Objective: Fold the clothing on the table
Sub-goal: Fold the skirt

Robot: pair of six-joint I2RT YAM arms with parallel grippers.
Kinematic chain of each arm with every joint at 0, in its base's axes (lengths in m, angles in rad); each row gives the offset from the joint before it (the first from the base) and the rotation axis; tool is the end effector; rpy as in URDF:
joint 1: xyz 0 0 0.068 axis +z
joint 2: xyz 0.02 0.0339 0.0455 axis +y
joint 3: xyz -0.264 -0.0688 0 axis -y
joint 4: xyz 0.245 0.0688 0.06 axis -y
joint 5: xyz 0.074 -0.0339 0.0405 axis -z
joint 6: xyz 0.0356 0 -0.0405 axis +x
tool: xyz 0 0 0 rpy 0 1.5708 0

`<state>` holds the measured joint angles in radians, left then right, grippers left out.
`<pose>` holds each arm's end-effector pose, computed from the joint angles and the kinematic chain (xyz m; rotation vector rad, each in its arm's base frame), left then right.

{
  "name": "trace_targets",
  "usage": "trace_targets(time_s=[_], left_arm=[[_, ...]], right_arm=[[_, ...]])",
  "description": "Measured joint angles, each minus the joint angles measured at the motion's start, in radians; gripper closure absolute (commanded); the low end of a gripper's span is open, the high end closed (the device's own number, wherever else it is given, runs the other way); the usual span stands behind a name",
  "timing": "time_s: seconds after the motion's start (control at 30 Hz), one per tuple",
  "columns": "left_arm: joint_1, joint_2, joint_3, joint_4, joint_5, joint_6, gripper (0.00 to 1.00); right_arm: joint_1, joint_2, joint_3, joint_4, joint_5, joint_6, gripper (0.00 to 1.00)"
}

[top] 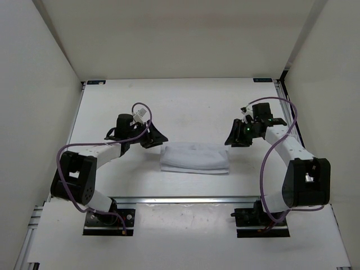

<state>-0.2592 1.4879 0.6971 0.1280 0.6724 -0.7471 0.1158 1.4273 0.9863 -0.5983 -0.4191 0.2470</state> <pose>0.2779 -0.0966 0.1819 -0.1785 2.3739 -1.2707 0.2798 0.0471 0.2326 0.0204 2.6195 0.6755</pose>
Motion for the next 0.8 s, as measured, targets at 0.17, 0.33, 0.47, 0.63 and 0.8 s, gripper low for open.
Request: trace_targets(time_s=[0.17,0.33,0.47,0.63,0.8], left_arm=[[-0.036,0.010,0.000,-0.020,-0.032,0.047,0.42],[-0.063,0.010,-0.018,-0.023,-0.048,0.089,0.43],[-0.066,0.016,-0.030,-0.023,-0.061,0.102,0.47],[-0.076,0.044,-0.030,-0.019,-0.074,0.119,0.53],[-0.085,0.085,-0.030,0.008,-0.076,0.105,0.93]], right_arm=[[0.002,0.006,-0.001,0.002,0.001,-0.010,0.53],[0.019,0.008,-0.032,0.028,-0.004,-0.010,0.53],[0.035,0.008,-0.073,0.033,-0.005,-0.001,0.54],[0.039,0.008,-0.115,0.049,-0.006,0.008,0.60],[0.037,0.008,-0.119,0.063,-0.006,0.017,0.77]])
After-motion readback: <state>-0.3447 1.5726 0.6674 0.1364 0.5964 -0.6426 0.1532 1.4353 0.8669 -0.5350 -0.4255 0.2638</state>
